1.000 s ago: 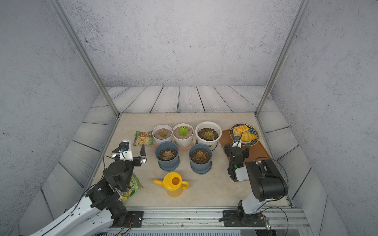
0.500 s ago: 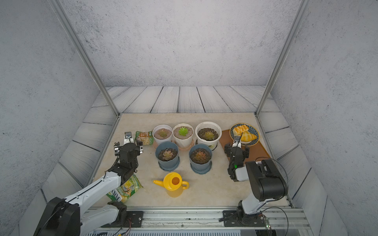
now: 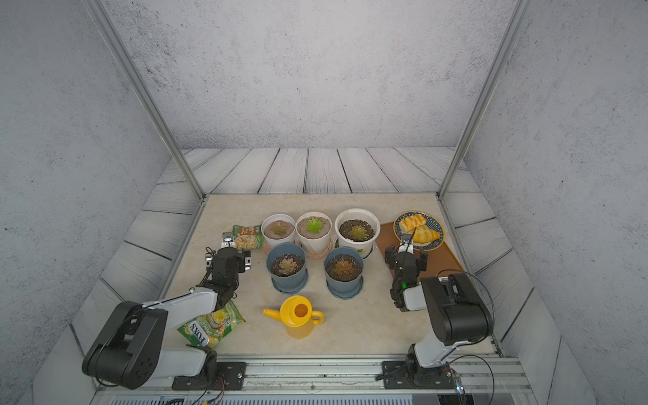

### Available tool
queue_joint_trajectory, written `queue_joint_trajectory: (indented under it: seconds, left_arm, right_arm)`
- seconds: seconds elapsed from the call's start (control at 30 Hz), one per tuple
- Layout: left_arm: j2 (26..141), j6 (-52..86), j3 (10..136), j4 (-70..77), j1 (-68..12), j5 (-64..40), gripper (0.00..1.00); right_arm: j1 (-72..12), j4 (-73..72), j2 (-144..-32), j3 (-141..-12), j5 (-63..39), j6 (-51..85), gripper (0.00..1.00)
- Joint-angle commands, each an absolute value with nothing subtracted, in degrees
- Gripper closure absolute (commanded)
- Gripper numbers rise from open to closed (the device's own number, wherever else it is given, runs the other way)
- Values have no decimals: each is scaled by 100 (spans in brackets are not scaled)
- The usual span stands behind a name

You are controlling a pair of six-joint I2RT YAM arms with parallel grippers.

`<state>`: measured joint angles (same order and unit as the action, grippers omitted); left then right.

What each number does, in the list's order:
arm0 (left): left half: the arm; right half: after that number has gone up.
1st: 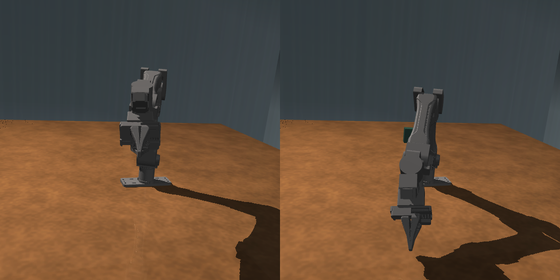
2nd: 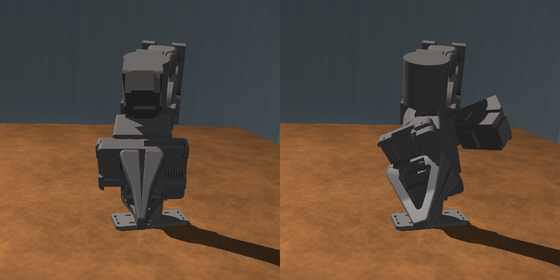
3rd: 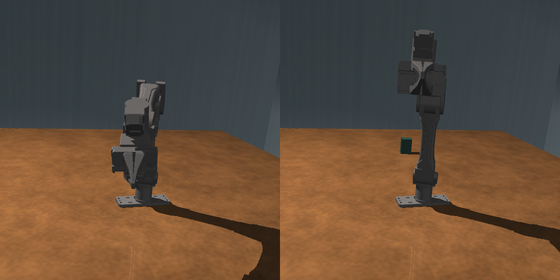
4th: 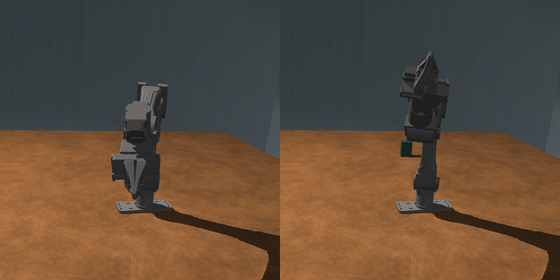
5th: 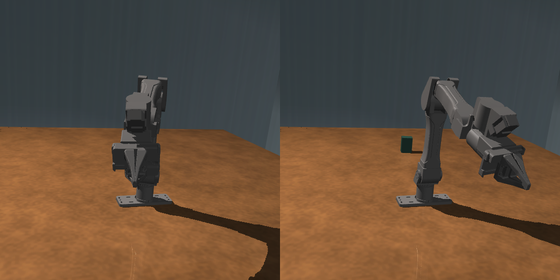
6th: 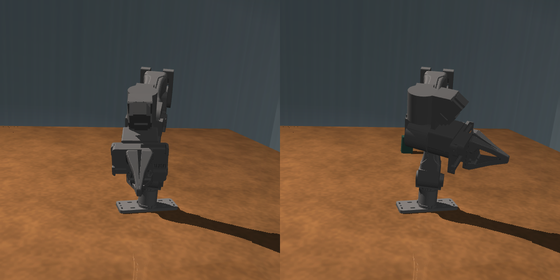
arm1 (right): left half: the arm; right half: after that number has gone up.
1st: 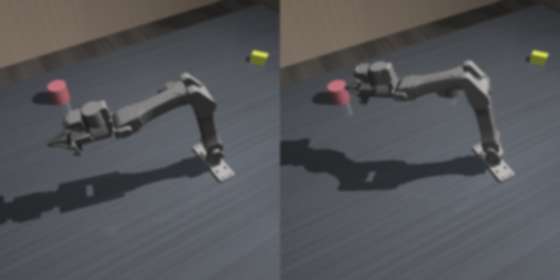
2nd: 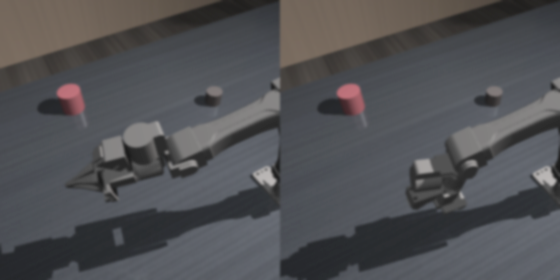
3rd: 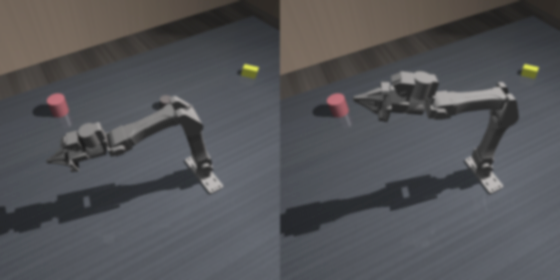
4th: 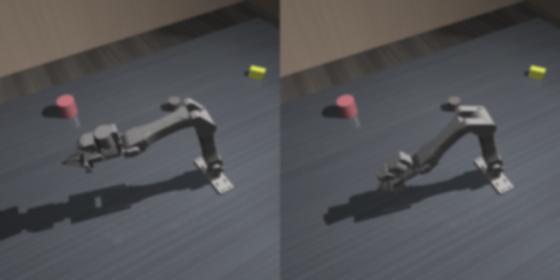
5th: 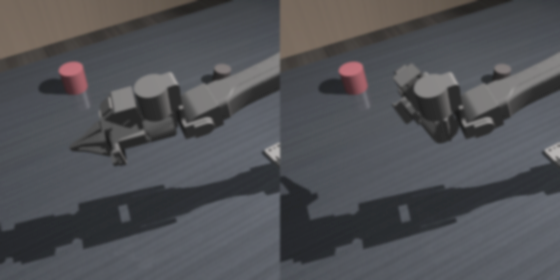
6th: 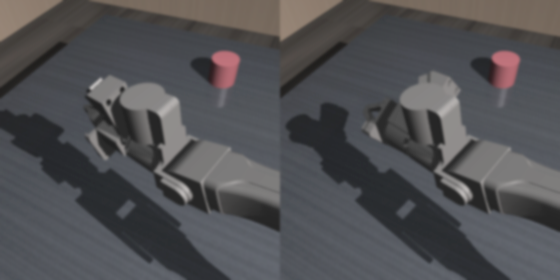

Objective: Water the succulent around the soil edge
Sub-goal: Reset both arms

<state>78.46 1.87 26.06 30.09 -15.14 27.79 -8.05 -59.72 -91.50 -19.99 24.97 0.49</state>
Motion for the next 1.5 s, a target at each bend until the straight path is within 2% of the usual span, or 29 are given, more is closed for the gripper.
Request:
queue_joint_trajectory:
  seconds: [0.0, 0.23, 0.33, 0.4, 0.47, 0.57, 0.7, 0.77, 0.8, 0.83, 1.47]
  left_arm:
    - [7945, -109, 2864, 3061, -1459, 2060, 2]
    - [7760, -614, 2555, 3404, -1441, 1668, 2]
    - [7778, -882, 2170, 4316, -1426, 2291, 2]
    - [7785, -860, 2015, 4674, -1400, 2268, 2]
    - [7989, -906, 1844, 5180, -1330, 1851, 2]
    - [8540, -739, 1603, 6311, -1199, 2160, 2]
    - [9018, -90, 1571, 6818, -651, 2040, 2]
    - [8942, -51, 1975, 5994, -650, 2132, 2]
    - [8760, 40, 2303, 5060, -636, 2120, 2]
    - [8716, 166, 2452, 4626, -430, 1723, 2]
    - [8747, 264, 2549, 4510, -333, 1653, 2]
  right_arm:
    - [-789, -5915, -9121, -2057, 2452, 109, 0]
    - [-785, -5913, -9114, -2057, 2452, 114, 0]
    - [-782, -5915, -9116, -2057, 2452, 114, 0]
    - [-790, -5915, -9115, -2057, 2452, 113, 0]
    - [-790, -5911, -9115, -2057, 2452, 114, 0]
    - [-790, -5908, -9122, -2057, 2452, 114, 0]
    - [-791, -5906, -9115, -2058, 2443, 114, 0]
    - [-791, -5898, -9119, -2060, 2443, 112, 0]
    - [-788, -5900, -9121, -2063, 2443, 114, 0]
    - [-786, -5893, -9116, -2065, 2443, 114, 0]
    - [-778, -5889, -9117, -2065, 2443, 123, 0]
